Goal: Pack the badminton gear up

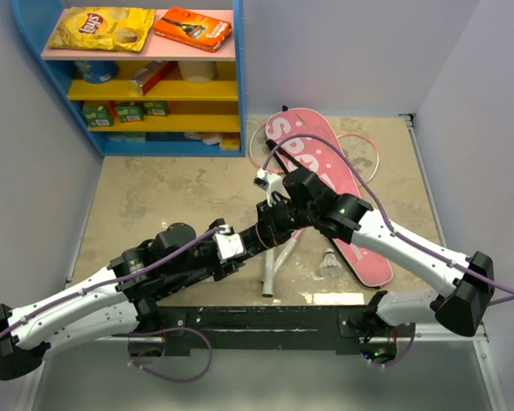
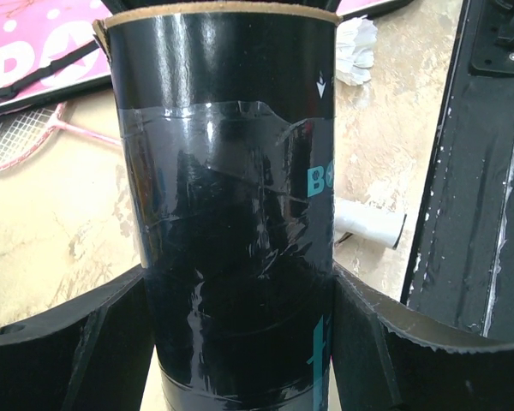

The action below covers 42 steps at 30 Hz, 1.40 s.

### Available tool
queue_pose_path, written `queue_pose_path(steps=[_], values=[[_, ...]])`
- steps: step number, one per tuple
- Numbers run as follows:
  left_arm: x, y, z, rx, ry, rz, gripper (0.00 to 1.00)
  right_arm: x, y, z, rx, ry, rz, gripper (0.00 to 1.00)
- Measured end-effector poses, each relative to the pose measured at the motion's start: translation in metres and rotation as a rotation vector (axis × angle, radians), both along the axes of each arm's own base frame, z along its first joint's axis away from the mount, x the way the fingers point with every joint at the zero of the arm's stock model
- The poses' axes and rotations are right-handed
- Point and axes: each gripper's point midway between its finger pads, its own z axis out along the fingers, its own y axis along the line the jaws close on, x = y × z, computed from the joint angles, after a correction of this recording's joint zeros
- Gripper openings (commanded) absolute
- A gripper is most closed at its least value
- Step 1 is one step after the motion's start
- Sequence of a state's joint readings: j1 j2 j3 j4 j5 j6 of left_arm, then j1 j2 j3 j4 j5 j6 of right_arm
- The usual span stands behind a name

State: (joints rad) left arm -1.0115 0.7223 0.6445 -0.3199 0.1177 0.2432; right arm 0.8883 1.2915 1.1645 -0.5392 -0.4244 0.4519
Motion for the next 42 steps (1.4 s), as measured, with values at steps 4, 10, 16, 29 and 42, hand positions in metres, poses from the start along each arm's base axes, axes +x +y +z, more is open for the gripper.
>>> queue_pose_path(steps=[4,10,16,29,42], values=[[0.001,0.003,-0.002,0.011,0.0,0.012,0.0,0.001,0.0,0.004,0.017,0.0,-0.001,0.39],[-0.001,0.003,-0.003,0.014,0.005,0.003,0.0,0.002,-0.009,0.012,0.008,-0.03,-0.022,0.52],[0.002,-0.004,0.008,-0.033,-0.02,-0.006,0.0,0.01,-0.026,0.039,-0.014,-0.119,-0.087,0.6],[-0.004,-0.017,0.022,-0.094,-0.037,-0.065,0.0,0.089,-0.139,0.021,-0.385,-0.313,-0.508,0.66],[-0.004,-0.017,0.022,-0.094,-0.037,-0.065,0.0,0.077,-0.184,-0.063,-0.752,-0.186,-0.531,0.62]])
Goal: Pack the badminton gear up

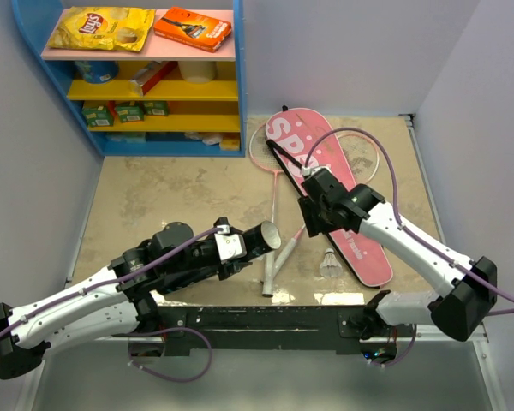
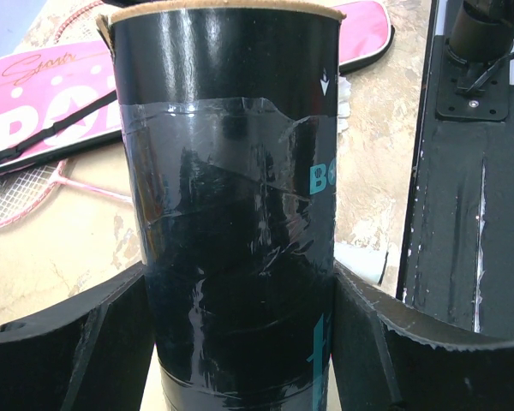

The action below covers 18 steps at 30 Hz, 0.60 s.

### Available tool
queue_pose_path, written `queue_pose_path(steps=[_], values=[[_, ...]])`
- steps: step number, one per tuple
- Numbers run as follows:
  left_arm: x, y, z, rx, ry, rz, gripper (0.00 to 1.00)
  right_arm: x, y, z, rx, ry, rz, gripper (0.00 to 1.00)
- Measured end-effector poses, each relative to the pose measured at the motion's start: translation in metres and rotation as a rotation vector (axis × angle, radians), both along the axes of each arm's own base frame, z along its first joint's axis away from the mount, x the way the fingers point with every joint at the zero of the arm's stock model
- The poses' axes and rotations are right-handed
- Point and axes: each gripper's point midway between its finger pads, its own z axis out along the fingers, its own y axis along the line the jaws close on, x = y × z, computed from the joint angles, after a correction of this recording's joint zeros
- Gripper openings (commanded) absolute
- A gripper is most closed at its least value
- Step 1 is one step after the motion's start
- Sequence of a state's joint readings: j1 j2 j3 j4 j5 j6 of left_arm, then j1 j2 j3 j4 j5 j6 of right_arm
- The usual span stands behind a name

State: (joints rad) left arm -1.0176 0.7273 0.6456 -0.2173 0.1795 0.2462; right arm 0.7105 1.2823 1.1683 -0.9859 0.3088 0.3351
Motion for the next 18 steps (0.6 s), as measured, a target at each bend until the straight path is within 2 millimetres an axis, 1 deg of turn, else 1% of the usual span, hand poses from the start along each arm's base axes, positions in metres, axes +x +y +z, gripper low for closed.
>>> queue_pose_path(steps=[3,6,8,11,15,18], values=[[0.0,0.0,0.0,-0.001,0.0,0.0,0.0,-0.009,0.002,-0.015,0.019,0.025,-0.023,0.61],[0.0,0.0,0.001,-0.004,-0.002,0.001,0.0,-0.033,-0.003,-0.041,0.042,0.084,-0.058,0.61],[0.0,0.001,0.003,-0.008,-0.004,0.001,0.0,-0.047,-0.007,-0.052,0.066,0.11,-0.087,0.61],[-0.001,0.001,0.004,-0.013,-0.007,0.0,0.0,-0.057,-0.006,-0.053,0.123,0.104,-0.14,0.61],[-0.001,0.001,0.005,-0.018,-0.008,-0.001,0.0,-0.061,0.002,-0.048,0.238,0.078,-0.219,0.6],[-0.002,0.002,0.008,-0.026,-0.01,-0.004,0.0,-0.067,0.005,-0.05,0.329,0.079,-0.289,0.59]])
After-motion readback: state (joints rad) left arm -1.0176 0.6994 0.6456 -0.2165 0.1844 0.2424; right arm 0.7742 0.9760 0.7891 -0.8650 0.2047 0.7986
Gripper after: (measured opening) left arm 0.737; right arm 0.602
